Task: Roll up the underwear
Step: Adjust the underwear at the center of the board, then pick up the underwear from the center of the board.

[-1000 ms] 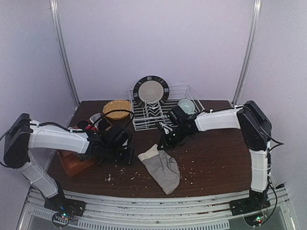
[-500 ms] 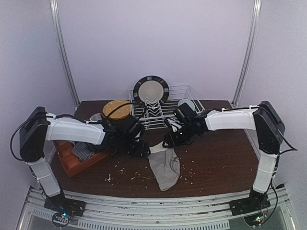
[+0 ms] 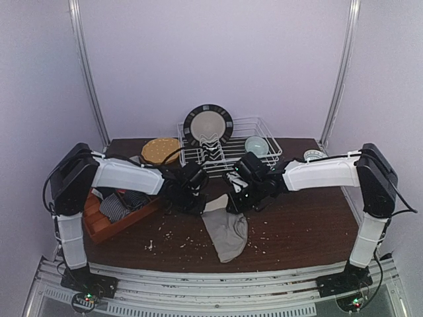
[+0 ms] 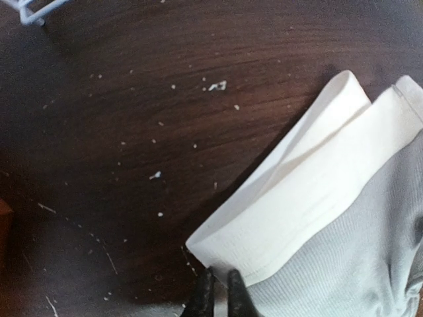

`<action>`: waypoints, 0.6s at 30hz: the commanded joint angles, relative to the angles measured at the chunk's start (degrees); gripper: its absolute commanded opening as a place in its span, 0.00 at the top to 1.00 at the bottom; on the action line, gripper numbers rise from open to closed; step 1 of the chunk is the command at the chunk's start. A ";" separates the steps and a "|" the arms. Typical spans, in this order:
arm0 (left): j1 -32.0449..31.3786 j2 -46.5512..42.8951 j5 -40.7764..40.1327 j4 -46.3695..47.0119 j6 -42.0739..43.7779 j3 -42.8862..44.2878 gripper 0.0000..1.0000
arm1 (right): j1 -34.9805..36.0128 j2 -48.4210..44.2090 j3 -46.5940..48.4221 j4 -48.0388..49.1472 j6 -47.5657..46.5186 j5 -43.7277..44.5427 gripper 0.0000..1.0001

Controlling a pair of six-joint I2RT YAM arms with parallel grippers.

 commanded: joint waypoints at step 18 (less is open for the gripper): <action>1.49 -6.18 -0.42 -0.03 0.73 -3.54 0.83 | -2.35 -9.75 -8.00 -4.04 2.13 4.06 0.57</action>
